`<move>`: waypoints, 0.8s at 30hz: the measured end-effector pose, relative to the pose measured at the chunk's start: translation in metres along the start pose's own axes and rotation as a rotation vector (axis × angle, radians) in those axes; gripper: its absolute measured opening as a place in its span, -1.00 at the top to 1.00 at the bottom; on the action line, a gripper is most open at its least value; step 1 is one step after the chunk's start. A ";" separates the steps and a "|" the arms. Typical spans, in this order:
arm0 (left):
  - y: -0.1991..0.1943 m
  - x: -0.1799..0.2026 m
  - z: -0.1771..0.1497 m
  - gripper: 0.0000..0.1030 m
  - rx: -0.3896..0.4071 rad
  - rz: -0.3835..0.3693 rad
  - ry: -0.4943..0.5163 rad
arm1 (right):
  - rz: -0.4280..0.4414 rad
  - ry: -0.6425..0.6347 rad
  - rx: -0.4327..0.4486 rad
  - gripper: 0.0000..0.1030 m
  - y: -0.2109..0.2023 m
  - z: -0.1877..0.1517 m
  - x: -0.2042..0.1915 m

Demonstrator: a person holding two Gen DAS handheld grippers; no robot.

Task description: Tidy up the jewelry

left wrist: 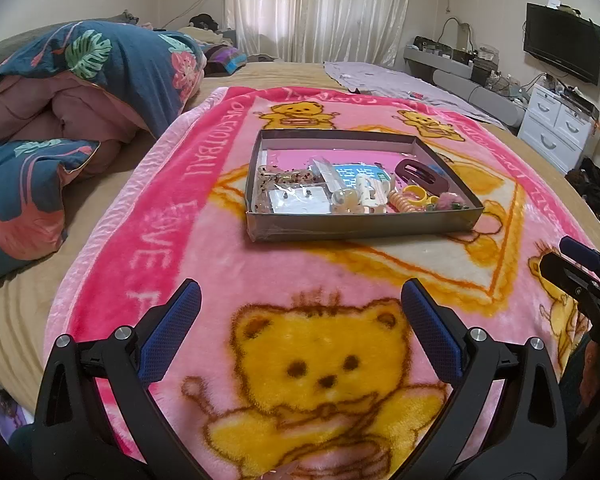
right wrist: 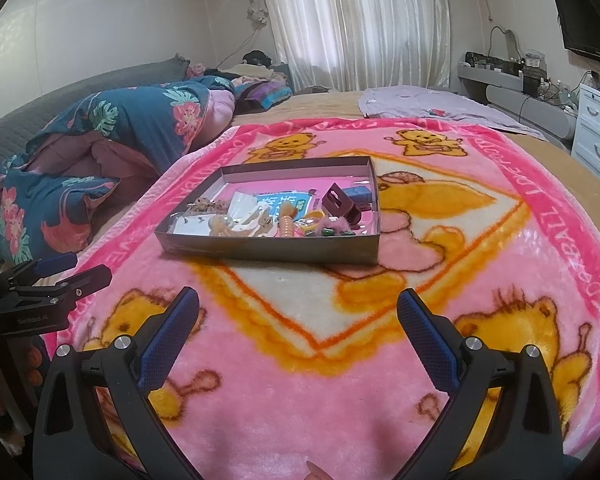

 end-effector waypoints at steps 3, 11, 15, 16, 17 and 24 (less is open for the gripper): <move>0.000 -0.001 0.000 -0.82 -0.001 0.000 -0.001 | 0.000 0.000 -0.002 -0.91 0.000 0.000 0.000; -0.001 0.000 -0.001 -0.82 0.000 0.002 0.003 | -0.001 0.002 -0.003 -0.92 -0.001 0.000 0.000; -0.001 -0.001 -0.001 -0.82 -0.005 0.003 0.004 | 0.000 0.000 -0.003 -0.92 0.000 0.000 0.000; -0.001 0.000 -0.001 -0.82 -0.006 0.002 0.004 | 0.001 0.000 -0.004 -0.92 0.000 0.000 0.000; -0.001 0.000 0.000 -0.82 -0.006 0.003 0.005 | 0.001 0.001 -0.005 -0.92 0.000 -0.001 0.000; -0.002 0.000 0.000 -0.82 -0.007 0.004 0.007 | 0.000 0.002 -0.008 -0.92 0.000 -0.001 0.000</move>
Point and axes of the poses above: each gripper's, at about its wrist camera, not at the fingertips, and y roughly the way its jaws point, x to its right, z to its top, the point moved 5 cm from there along y, roughly the way its jaws point, and after that the axes turned 14 degrees about -z, right-handed, at the moved point
